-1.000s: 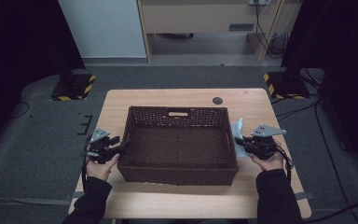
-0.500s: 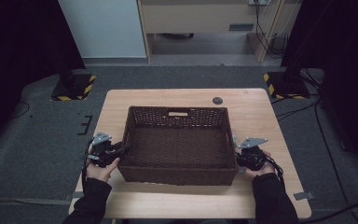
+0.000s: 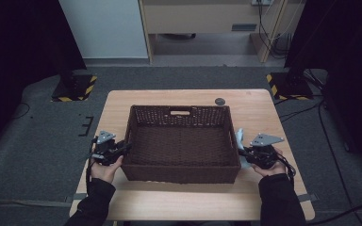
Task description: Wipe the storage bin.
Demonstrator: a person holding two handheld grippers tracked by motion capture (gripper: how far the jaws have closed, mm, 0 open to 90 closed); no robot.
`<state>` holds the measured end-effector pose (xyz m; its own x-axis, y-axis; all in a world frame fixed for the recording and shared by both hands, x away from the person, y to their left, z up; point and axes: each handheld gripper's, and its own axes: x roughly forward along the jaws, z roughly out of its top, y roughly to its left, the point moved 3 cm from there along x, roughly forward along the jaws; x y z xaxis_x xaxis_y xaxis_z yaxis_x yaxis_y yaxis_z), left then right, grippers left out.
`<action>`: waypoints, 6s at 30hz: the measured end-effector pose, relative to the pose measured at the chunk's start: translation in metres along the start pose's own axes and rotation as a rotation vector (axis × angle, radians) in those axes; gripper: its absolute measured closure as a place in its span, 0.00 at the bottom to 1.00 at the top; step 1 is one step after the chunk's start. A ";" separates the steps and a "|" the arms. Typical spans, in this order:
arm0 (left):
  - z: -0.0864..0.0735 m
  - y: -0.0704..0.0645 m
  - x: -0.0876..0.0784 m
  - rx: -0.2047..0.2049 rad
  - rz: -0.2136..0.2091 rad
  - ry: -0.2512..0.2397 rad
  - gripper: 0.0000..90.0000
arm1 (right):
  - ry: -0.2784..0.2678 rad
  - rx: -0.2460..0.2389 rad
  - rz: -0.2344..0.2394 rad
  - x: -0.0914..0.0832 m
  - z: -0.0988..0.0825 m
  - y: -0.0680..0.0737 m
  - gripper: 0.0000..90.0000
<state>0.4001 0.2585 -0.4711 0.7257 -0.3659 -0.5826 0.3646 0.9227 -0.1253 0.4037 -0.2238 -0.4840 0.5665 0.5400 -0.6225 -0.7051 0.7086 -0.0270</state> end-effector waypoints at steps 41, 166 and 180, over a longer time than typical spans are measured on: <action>-0.004 -0.003 -0.005 0.017 0.003 0.005 0.77 | 0.004 -0.002 0.006 -0.006 -0.010 0.014 0.93; 0.003 0.019 0.008 -0.010 0.007 -0.027 0.59 | 0.053 0.283 -0.313 -0.032 -0.066 -0.039 0.61; 0.003 0.019 0.006 -0.001 0.020 -0.028 0.58 | 0.134 0.328 -0.311 -0.048 -0.072 -0.041 0.94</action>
<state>0.4132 0.2737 -0.4742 0.7489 -0.3510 -0.5621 0.3493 0.9299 -0.1153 0.3750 -0.3116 -0.5095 0.6542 0.2316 -0.7199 -0.3265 0.9452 0.0074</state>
